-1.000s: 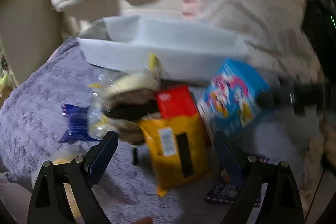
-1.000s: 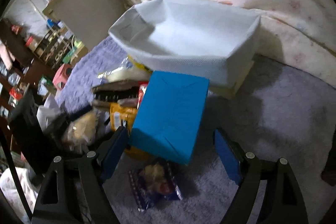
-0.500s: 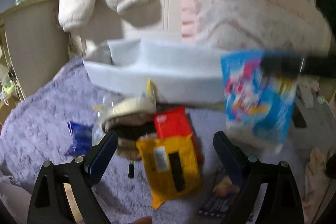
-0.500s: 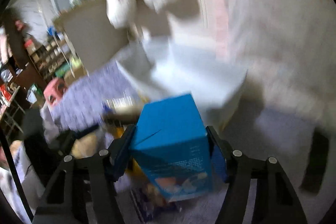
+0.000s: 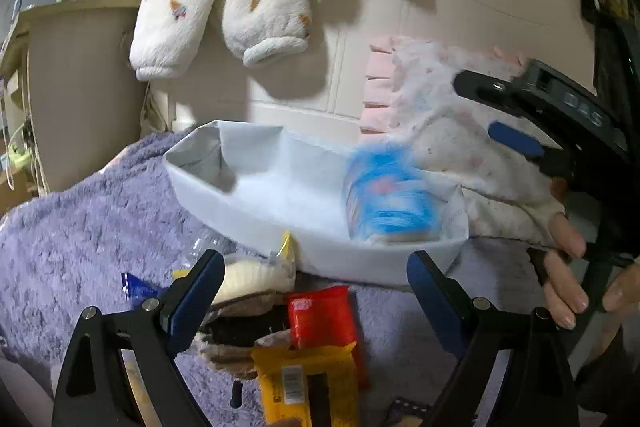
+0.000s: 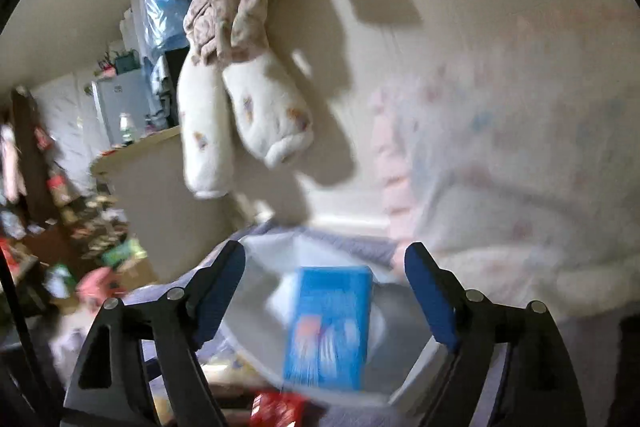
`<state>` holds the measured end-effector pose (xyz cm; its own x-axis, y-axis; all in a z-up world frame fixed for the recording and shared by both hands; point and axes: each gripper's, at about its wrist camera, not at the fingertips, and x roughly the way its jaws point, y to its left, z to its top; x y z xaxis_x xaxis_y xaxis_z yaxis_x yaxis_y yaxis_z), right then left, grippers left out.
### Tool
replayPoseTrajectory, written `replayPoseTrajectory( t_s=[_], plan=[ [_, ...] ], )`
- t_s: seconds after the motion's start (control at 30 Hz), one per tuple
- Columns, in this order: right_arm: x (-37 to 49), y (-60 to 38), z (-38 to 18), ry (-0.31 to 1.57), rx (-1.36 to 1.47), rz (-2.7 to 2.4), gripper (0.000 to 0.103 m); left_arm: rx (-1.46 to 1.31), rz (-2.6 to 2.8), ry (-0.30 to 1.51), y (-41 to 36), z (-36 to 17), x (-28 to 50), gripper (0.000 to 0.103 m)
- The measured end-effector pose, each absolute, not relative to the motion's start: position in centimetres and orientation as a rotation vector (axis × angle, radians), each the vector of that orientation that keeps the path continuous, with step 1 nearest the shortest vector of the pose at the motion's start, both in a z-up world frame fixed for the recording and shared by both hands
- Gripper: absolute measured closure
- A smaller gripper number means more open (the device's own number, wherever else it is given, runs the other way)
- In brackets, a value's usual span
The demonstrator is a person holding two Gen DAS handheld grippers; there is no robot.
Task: Organize objects
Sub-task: 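Open the right tool to drop the bandage box into the white basket, then withdraw the open right tool from the basket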
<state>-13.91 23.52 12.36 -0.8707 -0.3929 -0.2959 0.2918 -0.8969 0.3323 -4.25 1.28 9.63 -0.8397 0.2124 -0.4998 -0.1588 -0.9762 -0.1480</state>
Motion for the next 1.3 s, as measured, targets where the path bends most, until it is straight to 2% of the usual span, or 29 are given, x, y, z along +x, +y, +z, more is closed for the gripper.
replayPoseTrajectory(
  t_s=[0.17,0.4,0.6,0.97,1.3],
  plan=[
    [-12.6,23.9,12.0,-0.407,0.643,-2.591,0.019,-0.812,2.822,-0.088,1.7,8.8,-3.6,0.01],
    [-7.7,20.8,8.8,-0.197,0.869,-2.356,0.019,-0.879,2.773,-0.037,2.2,7.0,-1.9,0.01],
    [-5.8,19.5,7.8,-0.082,0.862,-2.346,0.019,-0.885,2.8,-0.016,2.2,6.4,-1.8,0.01],
    [-7.0,19.9,6.9,-0.082,0.884,-2.309,0.019,-0.869,2.781,0.029,3.1,6.6,-1.2,0.01],
    [-8.3,19.8,5.3,-0.141,0.949,-2.25,0.019,-0.949,2.748,-0.018,2.4,5.7,-1.0,0.01]
  ],
)
